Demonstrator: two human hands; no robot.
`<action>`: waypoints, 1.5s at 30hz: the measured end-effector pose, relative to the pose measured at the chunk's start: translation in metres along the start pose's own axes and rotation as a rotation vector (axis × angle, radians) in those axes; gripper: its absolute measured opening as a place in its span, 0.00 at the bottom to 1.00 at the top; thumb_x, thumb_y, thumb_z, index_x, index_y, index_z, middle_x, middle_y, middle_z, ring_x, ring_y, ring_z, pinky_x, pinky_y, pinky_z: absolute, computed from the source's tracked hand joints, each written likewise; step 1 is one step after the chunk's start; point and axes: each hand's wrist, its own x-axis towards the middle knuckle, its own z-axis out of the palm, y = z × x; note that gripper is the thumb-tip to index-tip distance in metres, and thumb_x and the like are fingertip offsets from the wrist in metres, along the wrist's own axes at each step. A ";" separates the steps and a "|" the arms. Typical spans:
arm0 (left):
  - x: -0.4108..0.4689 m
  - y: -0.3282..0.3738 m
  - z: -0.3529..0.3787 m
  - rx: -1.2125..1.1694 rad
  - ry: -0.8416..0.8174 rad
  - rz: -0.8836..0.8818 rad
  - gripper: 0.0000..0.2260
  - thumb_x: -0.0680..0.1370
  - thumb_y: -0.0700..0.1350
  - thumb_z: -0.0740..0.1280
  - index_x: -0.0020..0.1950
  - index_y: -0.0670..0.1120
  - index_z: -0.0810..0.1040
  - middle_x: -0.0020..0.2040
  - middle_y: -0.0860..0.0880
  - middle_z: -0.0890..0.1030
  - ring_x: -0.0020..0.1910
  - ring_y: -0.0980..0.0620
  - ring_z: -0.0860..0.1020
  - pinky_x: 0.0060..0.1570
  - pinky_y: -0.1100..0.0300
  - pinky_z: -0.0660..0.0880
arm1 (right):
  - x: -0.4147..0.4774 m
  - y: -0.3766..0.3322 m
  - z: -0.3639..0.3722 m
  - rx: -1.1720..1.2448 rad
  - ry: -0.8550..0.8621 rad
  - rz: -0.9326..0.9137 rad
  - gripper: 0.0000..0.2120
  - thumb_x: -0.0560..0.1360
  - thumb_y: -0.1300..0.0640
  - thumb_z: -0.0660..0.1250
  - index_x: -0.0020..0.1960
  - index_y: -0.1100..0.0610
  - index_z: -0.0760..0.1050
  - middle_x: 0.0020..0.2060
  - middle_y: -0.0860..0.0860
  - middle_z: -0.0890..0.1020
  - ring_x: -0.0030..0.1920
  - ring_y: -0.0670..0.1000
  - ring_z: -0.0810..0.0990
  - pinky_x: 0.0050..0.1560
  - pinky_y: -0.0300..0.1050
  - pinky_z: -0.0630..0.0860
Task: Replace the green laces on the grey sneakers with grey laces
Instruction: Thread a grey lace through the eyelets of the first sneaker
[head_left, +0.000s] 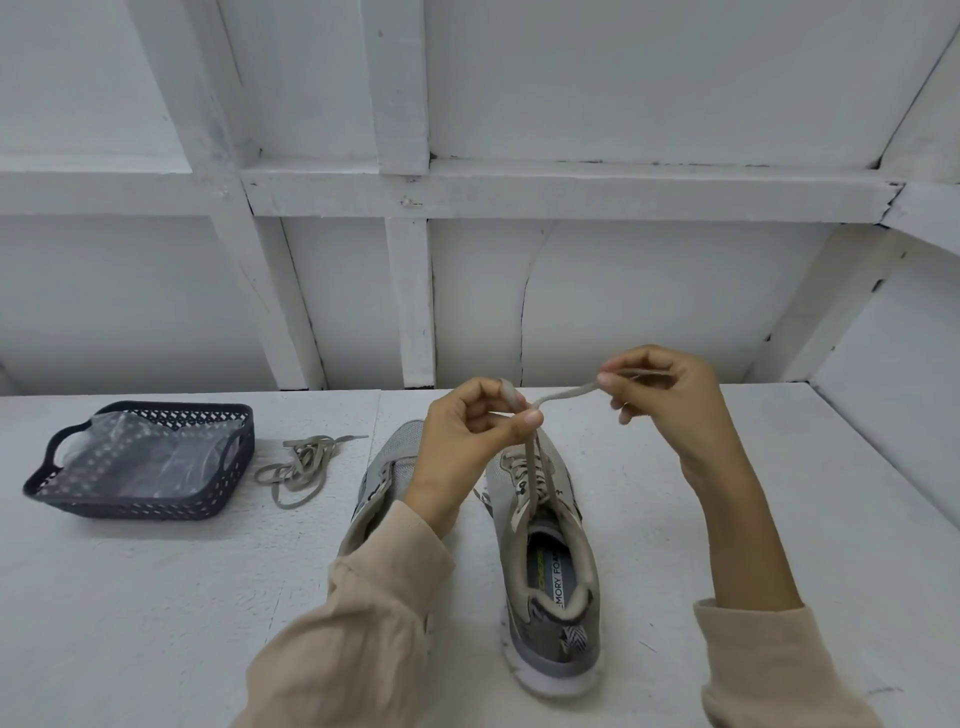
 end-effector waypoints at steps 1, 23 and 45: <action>0.001 0.000 0.000 -0.001 -0.005 0.001 0.08 0.70 0.33 0.75 0.42 0.43 0.79 0.40 0.47 0.83 0.36 0.49 0.81 0.48 0.53 0.81 | -0.001 0.004 0.000 -0.001 -0.030 0.029 0.04 0.71 0.69 0.73 0.44 0.64 0.80 0.34 0.55 0.81 0.30 0.48 0.78 0.32 0.39 0.77; 0.011 0.006 -0.003 0.300 -0.030 0.082 0.07 0.71 0.36 0.75 0.45 0.47 0.85 0.40 0.50 0.86 0.41 0.52 0.84 0.49 0.58 0.81 | -0.037 0.028 0.044 -0.293 -0.131 -0.285 0.09 0.69 0.66 0.73 0.42 0.54 0.77 0.38 0.44 0.81 0.43 0.47 0.81 0.42 0.45 0.79; 0.005 0.010 -0.004 0.161 -0.175 -0.268 0.09 0.80 0.42 0.65 0.46 0.38 0.81 0.35 0.49 0.84 0.35 0.54 0.82 0.43 0.61 0.81 | -0.042 0.044 0.039 -0.312 -0.074 -0.349 0.17 0.68 0.62 0.76 0.54 0.48 0.80 0.49 0.41 0.79 0.47 0.47 0.79 0.38 0.41 0.77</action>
